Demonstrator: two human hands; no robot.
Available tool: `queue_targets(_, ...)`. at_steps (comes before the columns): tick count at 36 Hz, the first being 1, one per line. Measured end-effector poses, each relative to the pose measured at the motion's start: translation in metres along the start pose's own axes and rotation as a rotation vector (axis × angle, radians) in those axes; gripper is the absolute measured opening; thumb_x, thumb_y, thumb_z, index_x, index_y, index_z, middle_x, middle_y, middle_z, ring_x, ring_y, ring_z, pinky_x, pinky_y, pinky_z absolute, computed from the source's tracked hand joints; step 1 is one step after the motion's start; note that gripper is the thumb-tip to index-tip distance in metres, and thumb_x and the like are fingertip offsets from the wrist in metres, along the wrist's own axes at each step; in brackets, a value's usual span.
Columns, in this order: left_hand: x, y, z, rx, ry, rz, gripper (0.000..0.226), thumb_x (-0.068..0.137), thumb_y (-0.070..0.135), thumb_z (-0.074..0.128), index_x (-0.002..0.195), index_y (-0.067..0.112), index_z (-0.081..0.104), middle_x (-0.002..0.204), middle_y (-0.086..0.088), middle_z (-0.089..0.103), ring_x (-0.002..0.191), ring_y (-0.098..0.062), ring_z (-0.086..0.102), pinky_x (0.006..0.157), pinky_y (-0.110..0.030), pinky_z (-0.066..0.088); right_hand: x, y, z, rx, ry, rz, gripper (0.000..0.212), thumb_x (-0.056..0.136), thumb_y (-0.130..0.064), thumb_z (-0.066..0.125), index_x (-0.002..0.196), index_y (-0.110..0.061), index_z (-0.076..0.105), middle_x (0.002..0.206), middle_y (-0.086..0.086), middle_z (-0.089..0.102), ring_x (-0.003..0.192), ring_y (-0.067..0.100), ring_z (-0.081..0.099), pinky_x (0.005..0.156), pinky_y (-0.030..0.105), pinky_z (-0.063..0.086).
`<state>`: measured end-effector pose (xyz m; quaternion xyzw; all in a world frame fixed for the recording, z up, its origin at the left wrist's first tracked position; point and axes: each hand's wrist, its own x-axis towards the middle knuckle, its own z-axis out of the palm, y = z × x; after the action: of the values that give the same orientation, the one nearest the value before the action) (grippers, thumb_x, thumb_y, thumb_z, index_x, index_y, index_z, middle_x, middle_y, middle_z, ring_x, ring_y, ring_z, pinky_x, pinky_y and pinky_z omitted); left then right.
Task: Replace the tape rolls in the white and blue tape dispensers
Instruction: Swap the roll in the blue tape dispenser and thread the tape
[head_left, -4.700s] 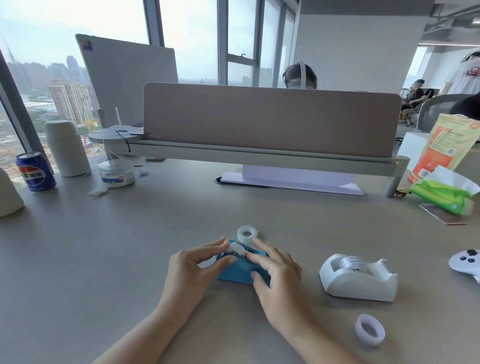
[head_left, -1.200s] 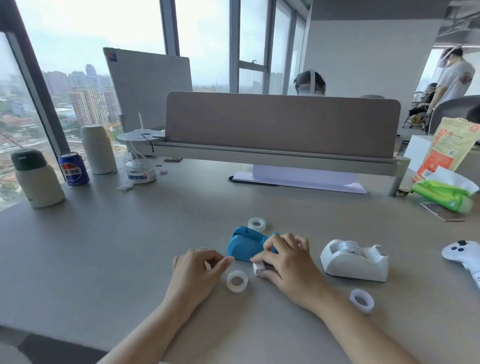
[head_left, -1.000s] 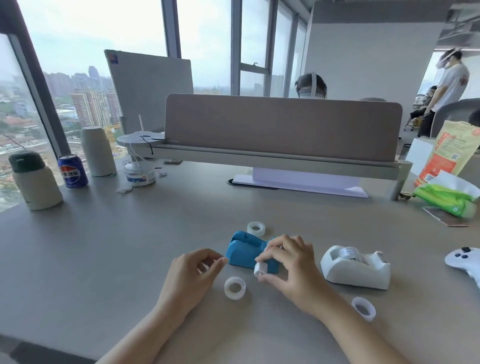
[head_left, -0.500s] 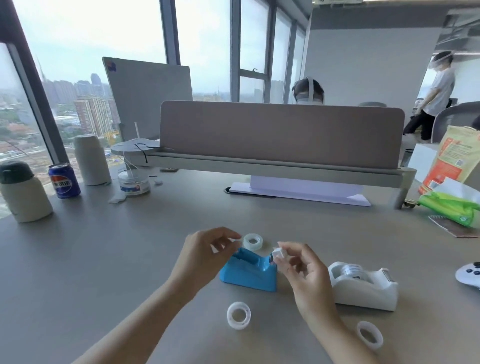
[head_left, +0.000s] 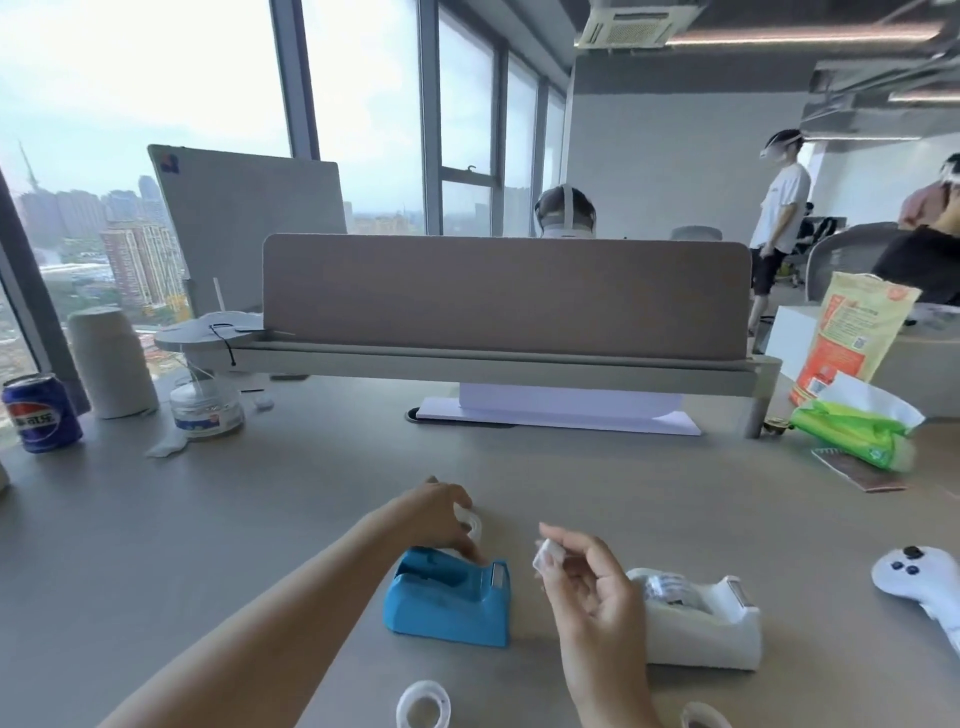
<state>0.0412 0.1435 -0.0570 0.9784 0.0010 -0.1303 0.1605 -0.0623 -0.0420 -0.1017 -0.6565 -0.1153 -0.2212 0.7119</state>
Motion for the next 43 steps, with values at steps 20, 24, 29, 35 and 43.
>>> queue_targets(20,-0.063,-0.013,0.002,-0.517,0.449,0.225,0.047,0.071,0.037,0.083,0.114,0.041,0.063,0.109,0.02,0.065,0.092,-0.004,0.063,0.077,-0.025,0.055,-0.001,0.0,0.001,-0.059,-0.018,-0.11,0.04,0.081,0.009,0.07,0.093,-0.03,0.067,0.101,-0.005,0.074,0.088,0.016,0.071,0.08,0.017,0.054)
queue_targets(24,-0.101,-0.023,0.014,-0.484,0.528,0.383,0.049,0.07,0.043,0.08,0.115,0.05,0.062,0.113,0.024,0.063,0.102,-0.005,0.058,0.079,-0.017,0.049,-0.004,-0.009,0.005,-0.018,-0.012,-0.117,0.032,0.079,-0.004,0.076,0.087,-0.034,0.066,0.096,-0.008,0.075,0.079,0.011,0.07,0.074,0.012,0.052)
queue_targets(29,-0.119,-0.032,0.027,-0.402,0.585,0.44,0.054,0.066,0.054,0.072,0.119,0.049,0.06,0.115,0.028,0.061,0.109,-0.001,0.054,0.087,-0.004,0.039,-0.009,-0.013,0.008,-0.008,-0.071,-0.13,0.025,0.076,-0.008,0.08,0.084,-0.029,0.067,0.084,-0.003,0.073,0.067,0.009,0.064,0.07,0.014,0.051)
queue_targets(35,-0.119,-0.029,0.033,-0.394,0.551,0.479,0.053,0.067,0.039,0.084,0.115,0.047,0.063,0.113,0.035,0.058,0.107,0.001,0.056,0.084,-0.002,0.04,-0.012,-0.013,0.013,0.058,-0.131,-0.103,0.018,0.074,-0.009,0.073,0.084,-0.022,0.066,0.1,0.0,0.074,0.078,0.011,0.068,0.075,0.012,0.052)
queue_targets(43,-0.117,-0.031,0.037,-0.444,0.524,0.486,0.058,0.061,0.062,0.076,0.116,0.056,0.059,0.11,0.025,0.062,0.11,0.006,0.058,0.085,-0.001,0.04,-0.014,-0.013,0.013,0.017,-0.2,-0.093,0.012,0.085,-0.012,0.068,0.091,-0.022,0.067,0.109,0.002,0.074,0.095,0.02,0.073,0.084,0.021,0.054)
